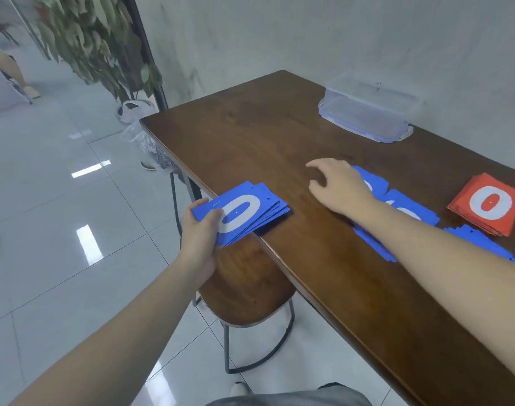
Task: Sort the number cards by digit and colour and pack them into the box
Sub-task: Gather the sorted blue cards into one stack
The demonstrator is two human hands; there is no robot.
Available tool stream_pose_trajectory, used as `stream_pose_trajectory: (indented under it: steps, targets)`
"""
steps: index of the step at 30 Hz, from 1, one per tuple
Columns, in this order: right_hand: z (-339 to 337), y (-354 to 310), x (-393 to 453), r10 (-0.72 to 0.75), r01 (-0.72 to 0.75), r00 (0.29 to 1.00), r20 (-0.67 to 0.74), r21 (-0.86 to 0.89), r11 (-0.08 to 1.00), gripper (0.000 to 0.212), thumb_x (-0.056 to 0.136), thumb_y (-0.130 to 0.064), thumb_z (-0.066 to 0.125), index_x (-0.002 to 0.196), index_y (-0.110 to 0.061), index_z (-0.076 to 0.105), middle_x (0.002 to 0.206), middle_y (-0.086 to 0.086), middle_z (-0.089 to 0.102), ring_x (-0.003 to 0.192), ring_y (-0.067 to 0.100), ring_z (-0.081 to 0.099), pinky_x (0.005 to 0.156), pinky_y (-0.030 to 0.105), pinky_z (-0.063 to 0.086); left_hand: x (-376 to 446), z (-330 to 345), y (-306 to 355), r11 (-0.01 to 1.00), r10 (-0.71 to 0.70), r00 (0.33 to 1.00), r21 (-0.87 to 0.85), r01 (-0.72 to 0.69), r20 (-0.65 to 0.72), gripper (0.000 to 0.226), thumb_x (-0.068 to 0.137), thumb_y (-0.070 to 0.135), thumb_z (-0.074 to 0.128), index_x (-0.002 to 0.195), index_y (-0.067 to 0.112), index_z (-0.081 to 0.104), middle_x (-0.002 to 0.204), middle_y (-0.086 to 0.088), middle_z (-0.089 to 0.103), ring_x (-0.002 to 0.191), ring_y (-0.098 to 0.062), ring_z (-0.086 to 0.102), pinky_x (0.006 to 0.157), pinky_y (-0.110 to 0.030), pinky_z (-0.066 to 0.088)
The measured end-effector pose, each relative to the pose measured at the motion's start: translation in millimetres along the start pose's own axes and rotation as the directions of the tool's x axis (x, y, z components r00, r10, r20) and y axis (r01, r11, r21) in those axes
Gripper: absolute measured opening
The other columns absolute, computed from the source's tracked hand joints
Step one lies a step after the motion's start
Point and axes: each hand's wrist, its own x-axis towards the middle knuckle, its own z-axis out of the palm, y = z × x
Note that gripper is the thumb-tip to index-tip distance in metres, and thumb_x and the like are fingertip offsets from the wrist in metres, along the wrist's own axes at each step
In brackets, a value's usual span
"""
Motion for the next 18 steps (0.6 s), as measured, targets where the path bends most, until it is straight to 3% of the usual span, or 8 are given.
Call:
stream_pose_trajectory:
  steps: [3, 6, 12, 15, 18]
  targets:
    - [-18.8, 41.0, 3.5, 0.155, -0.144, 0.984, 0.087, -0.122, 0.982, 0.054, 0.092, -0.043, 0.055, 0.144, -0.030, 0.049, 0.152, -0.002, 0.047, 0.138, 0.029, 0.040, 0.111, 0.045, 0.034, -9.5, 10.6, -4.7, 0.999, -0.003, 1.000, -0.033, 0.003, -0.014, 0.032, 0.095, 0.016, 0.065, 0.123, 0.027, 0.051, 0.114, -0.007, 0.073, 0.089, -0.023, 0.076, 0.085, -0.044, 0.061]
    - [-32.2, 68.7, 0.0, 0.241, -0.214, 0.953, 0.184, -0.154, 0.965, 0.057, 0.089, -0.050, 0.055, 0.142, -0.032, 0.049, 0.149, -0.001, 0.049, 0.135, 0.030, 0.045, 0.109, 0.046, 0.036, -21.2, 24.4, -10.8, 0.996, -0.018, 1.000, -0.083, 0.017, -0.008, 0.031, 0.097, 0.014, 0.064, 0.123, 0.024, 0.050, 0.111, -0.007, 0.074, 0.089, -0.023, 0.076, 0.076, -0.038, 0.061]
    - [-28.7, 54.6, -11.9, 0.137, -0.075, 0.954, 0.268, -0.229, 0.970, 0.053, 0.091, -0.064, 0.051, 0.139, -0.043, 0.053, 0.141, -0.001, 0.053, 0.130, 0.028, 0.046, 0.103, 0.046, 0.036, -46.2, 44.5, -27.1, 0.993, -0.041, 0.998, -0.114, 0.036, -0.038, 0.032, 0.098, 0.015, 0.062, 0.126, 0.023, 0.049, 0.109, -0.006, 0.076, 0.087, -0.020, 0.076, 0.069, -0.032, 0.061]
    - [-19.0, 30.4, -21.5, 0.047, 0.022, 0.961, 0.273, -0.242, 0.970, 0.043, 0.098, -0.053, 0.047, 0.140, -0.044, 0.054, 0.139, 0.002, 0.053, 0.130, 0.029, 0.044, 0.102, 0.044, 0.036, -57.6, 46.4, -34.5, 0.992, -0.033, 0.997, -0.127, 0.024, -0.075, 0.031, 0.097, 0.015, 0.063, 0.124, 0.022, 0.050, 0.113, -0.007, 0.074, 0.087, -0.019, 0.076, 0.063, -0.029, 0.062]
    - [-11.6, 9.8, -32.0, -0.028, 0.087, 0.960, 0.279, -0.200, 0.976, 0.041, 0.099, -0.024, 0.042, 0.133, -0.035, 0.061, 0.134, 0.003, 0.058, 0.126, 0.029, 0.048, 0.100, 0.039, 0.042, -71.2, 46.1, -42.7, 0.995, -0.003, 0.996, -0.100, -0.006, -0.093, 0.026, 0.097, 0.012, 0.062, 0.121, 0.019, 0.053, 0.110, -0.006, 0.074, 0.087, -0.019, 0.076, 0.065, -0.030, 0.061]
